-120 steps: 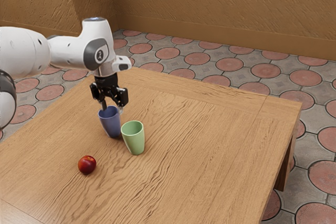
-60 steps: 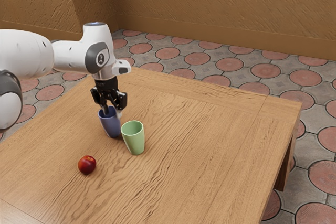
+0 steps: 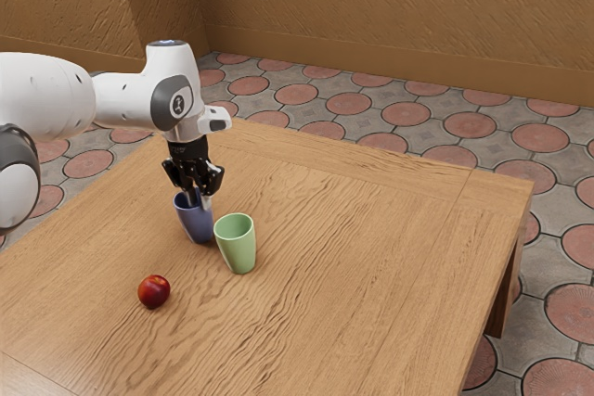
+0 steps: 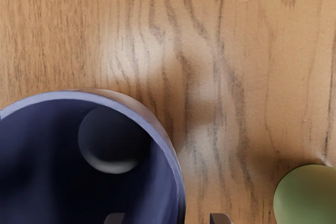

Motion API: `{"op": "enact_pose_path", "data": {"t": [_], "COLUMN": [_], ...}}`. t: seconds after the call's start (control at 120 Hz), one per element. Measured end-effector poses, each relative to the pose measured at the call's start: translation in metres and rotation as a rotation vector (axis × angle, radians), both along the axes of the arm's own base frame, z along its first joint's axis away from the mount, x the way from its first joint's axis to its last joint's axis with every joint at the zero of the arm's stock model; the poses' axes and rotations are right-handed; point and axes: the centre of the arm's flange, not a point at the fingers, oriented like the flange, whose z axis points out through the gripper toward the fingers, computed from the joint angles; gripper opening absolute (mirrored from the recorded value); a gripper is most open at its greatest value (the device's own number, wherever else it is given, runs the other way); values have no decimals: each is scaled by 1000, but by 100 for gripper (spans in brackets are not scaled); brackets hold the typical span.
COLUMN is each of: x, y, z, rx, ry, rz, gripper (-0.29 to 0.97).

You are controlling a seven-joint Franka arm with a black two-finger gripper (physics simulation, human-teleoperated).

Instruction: Place the left cup onto the right cup

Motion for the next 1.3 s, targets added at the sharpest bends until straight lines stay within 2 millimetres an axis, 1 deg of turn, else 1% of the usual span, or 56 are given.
{"op": "enact_pose_path", "data": {"t": [0.217,0.742,1.017,1.3], "x": [0,0,0,-1], "y": [3,2,4,4], "z": [-4,-5,-7,-7], "rx": [-6,-16,-15,-13], "ry": [5,4,5,5], "rz": [6,11,18,24], "gripper": [6,-6,-10,-11]}}
